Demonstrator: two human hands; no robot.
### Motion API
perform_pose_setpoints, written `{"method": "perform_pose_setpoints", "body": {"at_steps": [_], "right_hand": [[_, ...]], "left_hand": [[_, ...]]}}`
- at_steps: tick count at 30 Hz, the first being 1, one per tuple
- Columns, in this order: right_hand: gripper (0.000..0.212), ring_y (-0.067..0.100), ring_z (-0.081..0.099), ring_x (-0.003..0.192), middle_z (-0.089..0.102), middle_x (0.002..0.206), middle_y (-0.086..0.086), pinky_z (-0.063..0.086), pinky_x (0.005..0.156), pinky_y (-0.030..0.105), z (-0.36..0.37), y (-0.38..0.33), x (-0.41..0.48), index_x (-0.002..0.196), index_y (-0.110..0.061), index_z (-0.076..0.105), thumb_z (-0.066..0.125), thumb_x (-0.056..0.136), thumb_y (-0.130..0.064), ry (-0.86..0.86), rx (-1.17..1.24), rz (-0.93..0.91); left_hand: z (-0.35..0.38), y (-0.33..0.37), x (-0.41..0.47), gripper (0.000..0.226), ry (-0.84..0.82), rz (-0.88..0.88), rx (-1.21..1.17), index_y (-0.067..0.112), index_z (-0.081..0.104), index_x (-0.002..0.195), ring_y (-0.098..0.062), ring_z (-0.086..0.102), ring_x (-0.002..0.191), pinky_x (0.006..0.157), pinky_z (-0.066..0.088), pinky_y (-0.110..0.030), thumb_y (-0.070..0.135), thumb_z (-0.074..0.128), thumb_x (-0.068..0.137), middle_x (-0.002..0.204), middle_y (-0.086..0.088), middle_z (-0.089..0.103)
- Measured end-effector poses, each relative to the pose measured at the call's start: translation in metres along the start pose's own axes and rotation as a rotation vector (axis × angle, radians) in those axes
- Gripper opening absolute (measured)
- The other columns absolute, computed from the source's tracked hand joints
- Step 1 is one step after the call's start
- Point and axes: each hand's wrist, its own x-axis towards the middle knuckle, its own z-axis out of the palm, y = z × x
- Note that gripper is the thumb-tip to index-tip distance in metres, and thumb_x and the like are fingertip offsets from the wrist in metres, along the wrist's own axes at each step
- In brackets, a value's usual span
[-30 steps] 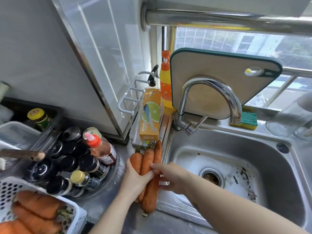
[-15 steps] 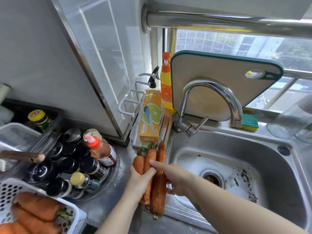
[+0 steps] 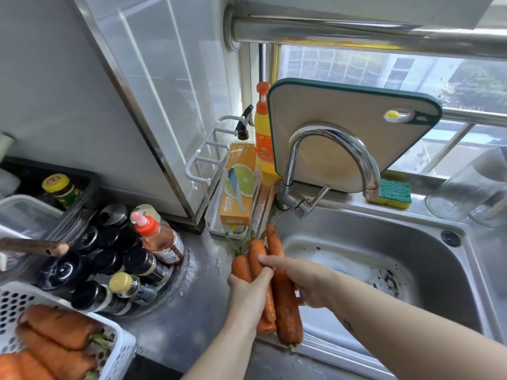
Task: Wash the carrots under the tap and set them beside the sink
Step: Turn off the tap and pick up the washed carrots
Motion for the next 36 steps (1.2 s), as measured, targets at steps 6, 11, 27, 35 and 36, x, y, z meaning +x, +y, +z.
{"method": "perform_pose_setpoints", "body": {"at_steps": [6, 11, 27, 35, 36], "right_hand": [[0.061, 0.02, 0.06, 0.11, 0.066, 0.116, 0.003, 0.043, 0.101, 0.039, -0.058, 0.022, -0.031, 0.114, -0.016, 0.061, 0.077, 0.068, -0.053, 0.062, 0.076, -0.089], [0.043, 0.024, 0.069, 0.1, 0.073, 0.105, 0.012, 0.051, 0.086, 0.032, -0.111, 0.052, -0.08, 0.114, -0.005, 0.064, 0.068, 0.082, -0.033, 0.113, 0.245, -0.261], [0.071, 0.016, 0.06, 0.117, 0.064, 0.125, 0.005, 0.049, 0.099, 0.04, -0.215, 0.077, -0.186, 0.135, -0.019, 0.043, 0.073, 0.071, -0.016, 0.564, 0.207, -0.96], [0.052, 0.009, 0.063, 0.111, 0.068, 0.118, -0.004, 0.051, 0.085, 0.016, -0.268, 0.106, -0.248, 0.124, -0.028, 0.05, 0.073, 0.078, -0.018, 0.709, 0.27, -0.95], [0.047, 0.008, 0.063, 0.11, 0.068, 0.117, -0.005, 0.051, 0.085, 0.016, -0.278, 0.114, -0.257, 0.123, -0.029, 0.05, 0.071, 0.082, -0.017, 0.746, 0.271, -0.929]], "left_hand": [[0.055, 0.008, -0.024, 0.084, -0.174, 0.072, 0.027, 0.019, 0.025, 0.138, -0.022, 0.06, 0.107, 0.095, 0.048, -0.04, 0.047, 0.07, 0.073, 0.124, -0.005, 0.058], [0.107, 0.014, -0.047, 0.093, -0.476, 0.13, 0.091, 0.023, 0.009, 0.145, -0.016, 0.055, 0.11, 0.097, 0.043, -0.034, 0.043, 0.07, 0.078, 0.121, 0.005, 0.053], [0.223, 0.111, -0.114, 0.074, -0.972, 0.655, 0.219, 0.028, 0.036, 0.12, -0.02, 0.066, 0.072, 0.056, 0.051, -0.028, 0.021, 0.082, 0.062, 0.114, -0.027, 0.051], [0.3, 0.126, -0.168, 0.095, -1.106, 0.759, 0.363, 0.032, 0.033, 0.13, -0.021, 0.061, 0.11, 0.087, 0.056, -0.041, 0.045, 0.085, 0.052, 0.126, -0.009, 0.053], [0.317, 0.123, -0.176, 0.094, -1.126, 0.758, 0.388, 0.032, 0.034, 0.129, -0.021, 0.06, 0.111, 0.088, 0.055, -0.042, 0.045, 0.084, 0.051, 0.126, -0.008, 0.052]]}}
